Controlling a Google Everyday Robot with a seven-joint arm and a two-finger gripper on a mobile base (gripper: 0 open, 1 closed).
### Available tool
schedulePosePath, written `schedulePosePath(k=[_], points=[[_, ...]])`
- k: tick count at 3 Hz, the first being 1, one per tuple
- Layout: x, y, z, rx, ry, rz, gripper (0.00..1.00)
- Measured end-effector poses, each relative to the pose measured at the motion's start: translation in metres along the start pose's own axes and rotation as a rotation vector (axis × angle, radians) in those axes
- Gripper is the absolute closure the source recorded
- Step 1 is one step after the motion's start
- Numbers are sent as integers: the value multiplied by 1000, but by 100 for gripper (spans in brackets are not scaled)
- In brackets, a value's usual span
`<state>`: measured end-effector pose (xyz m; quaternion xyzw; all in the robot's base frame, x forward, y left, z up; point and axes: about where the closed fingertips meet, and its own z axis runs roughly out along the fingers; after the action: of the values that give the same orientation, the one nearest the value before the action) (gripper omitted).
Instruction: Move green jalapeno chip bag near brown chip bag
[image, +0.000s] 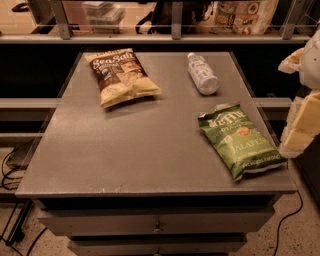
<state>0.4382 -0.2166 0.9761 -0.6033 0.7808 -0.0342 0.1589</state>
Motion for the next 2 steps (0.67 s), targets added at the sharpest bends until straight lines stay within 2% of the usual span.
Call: schedulePosePath(k=[1,2], points=[[-2,-1,2,4,-12,8,0],[-4,-1,20,-7,-63,28,0]])
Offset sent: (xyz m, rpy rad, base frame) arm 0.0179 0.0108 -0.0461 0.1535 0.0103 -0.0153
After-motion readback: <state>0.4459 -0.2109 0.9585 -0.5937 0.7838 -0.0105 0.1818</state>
